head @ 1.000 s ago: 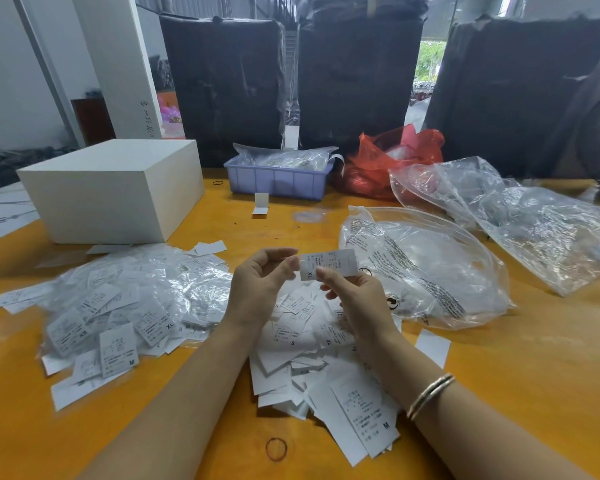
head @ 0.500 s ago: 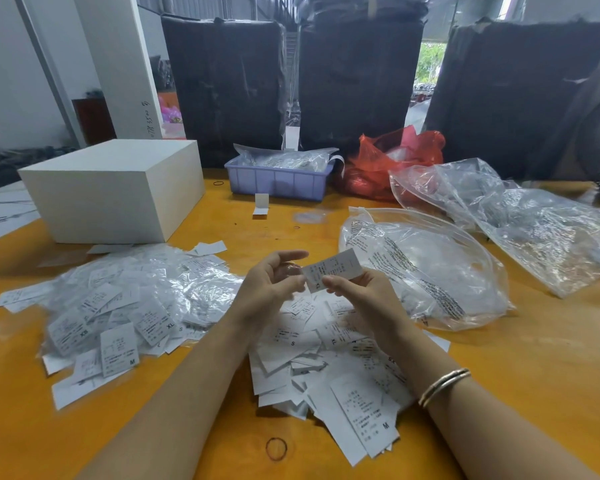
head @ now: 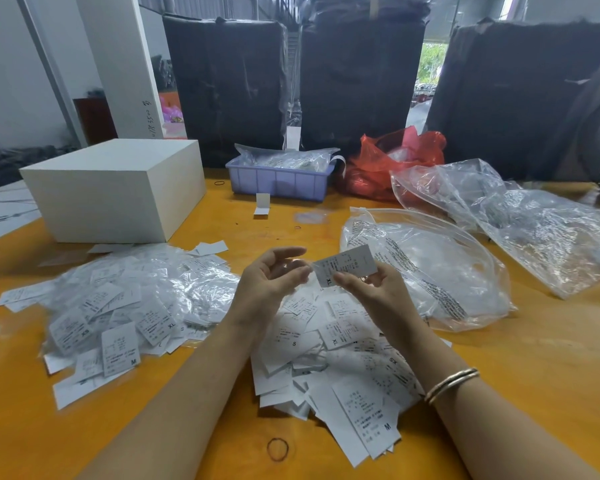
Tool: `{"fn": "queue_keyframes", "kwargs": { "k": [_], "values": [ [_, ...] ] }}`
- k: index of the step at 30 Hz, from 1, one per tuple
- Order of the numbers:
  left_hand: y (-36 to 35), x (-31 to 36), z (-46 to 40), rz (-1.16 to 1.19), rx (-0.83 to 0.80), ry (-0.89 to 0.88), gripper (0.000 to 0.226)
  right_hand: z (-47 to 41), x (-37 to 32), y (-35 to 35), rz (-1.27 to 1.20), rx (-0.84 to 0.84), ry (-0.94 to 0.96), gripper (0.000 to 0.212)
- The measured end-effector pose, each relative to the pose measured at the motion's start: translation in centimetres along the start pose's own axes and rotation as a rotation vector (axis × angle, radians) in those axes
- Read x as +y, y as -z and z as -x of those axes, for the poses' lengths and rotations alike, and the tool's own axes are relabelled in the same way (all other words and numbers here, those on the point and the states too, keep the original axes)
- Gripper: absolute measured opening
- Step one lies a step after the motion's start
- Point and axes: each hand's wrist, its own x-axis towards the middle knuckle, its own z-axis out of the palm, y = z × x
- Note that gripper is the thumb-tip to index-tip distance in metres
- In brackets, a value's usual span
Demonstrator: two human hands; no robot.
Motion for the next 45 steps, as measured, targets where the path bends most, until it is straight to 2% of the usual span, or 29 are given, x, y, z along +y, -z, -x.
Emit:
{"fn": "queue_keyframes", "kwargs": {
  "k": [4, 12, 21, 26, 33, 38, 45],
  "values": [
    [0.2, 0.1, 0.0, 0.071, -0.028, 0.022, 0.03, 0.0, -0.1, -0.2, 0.015, 0.019, 0.045, 0.008],
    [0.1, 0.4, 0.2, 0.058, -0.036, 0.017, 0.034, 0.0, 0.3, -0.3, 0.057, -0.018, 0.062, 0.011],
    [0.3, 0.2, 0.1, -0.008, -0.109, 0.053, 0.043, -0.1, 0.3, -0.3, 0.082, 0.06, 0.041, 0.008],
    [0.3, 0.4, 0.1, -0.046, -0.126, 0.087, 0.034, -0.1, 0.4, -0.6, 0.145, 0.097, 0.054, 0.017],
    [0.3, 0.1, -0.1, 0.005, -0.077, 0.06, 0.037, -0.1, 0.3, -0.8, 0.101, 0.153, 0.009, 0.01],
    [0.4, -0.2, -0.3, 0.03, -0.084, 0.035, 0.034, 0.0, 0.2, -1.1, -0.024, 0.247, -0.022, 0.014],
    [0.3, -0.2, -0.1, 0.022, -0.082, -0.012, 0.036, 0.0, 0.1, -0.9, -0.004, 0.203, -0.014, 0.016]
  ]
}}
